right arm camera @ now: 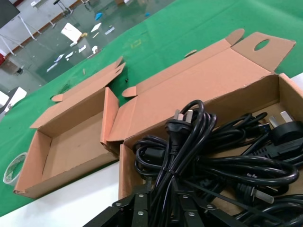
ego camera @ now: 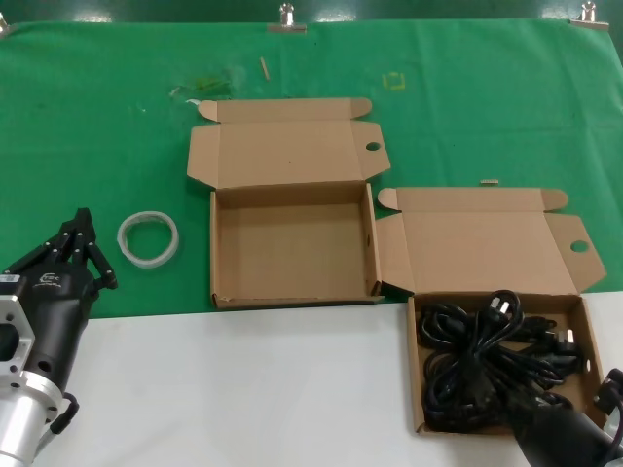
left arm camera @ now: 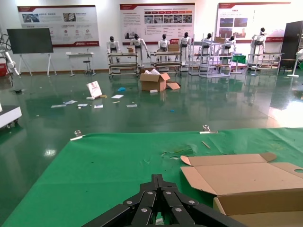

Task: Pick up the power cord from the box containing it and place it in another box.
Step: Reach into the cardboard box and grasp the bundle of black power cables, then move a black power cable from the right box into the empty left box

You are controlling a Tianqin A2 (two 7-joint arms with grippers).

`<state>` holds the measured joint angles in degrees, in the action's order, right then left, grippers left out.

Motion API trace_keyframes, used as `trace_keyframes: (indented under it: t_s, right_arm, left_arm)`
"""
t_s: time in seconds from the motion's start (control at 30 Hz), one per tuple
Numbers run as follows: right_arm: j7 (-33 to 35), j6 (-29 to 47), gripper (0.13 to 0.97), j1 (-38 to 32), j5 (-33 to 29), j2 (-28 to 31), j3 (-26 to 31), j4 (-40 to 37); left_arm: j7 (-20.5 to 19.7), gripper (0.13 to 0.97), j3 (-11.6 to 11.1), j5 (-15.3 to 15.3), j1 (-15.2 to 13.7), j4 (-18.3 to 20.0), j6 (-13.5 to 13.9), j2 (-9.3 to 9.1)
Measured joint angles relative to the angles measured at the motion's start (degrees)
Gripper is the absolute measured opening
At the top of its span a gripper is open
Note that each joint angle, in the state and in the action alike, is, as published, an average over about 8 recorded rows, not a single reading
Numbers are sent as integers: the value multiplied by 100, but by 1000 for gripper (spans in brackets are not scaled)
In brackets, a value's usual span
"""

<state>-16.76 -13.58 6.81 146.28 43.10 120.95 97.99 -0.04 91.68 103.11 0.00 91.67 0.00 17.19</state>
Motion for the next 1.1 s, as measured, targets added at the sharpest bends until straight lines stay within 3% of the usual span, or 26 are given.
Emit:
trace_keyframes:
  t_s: [0.4,0.67,0.87,1.1]
  right_arm:
    - [-95,-281,160,440,158,453,-324,857]
    - [-19,-483,148,663,162,775,-553,1641]
    - [632,-431,146,-156,64,689,-77,1600]
    - [2235,10,146,-1939,283,-212,924,261]
  left_arm:
    - [1,140,0,-1,0,0,0,0]
    - [2,140,0,0,0,0,0,0]
    - [2,140,0,0,0,0,0,0]
    - [2,140,0,0,0,0,0,0]
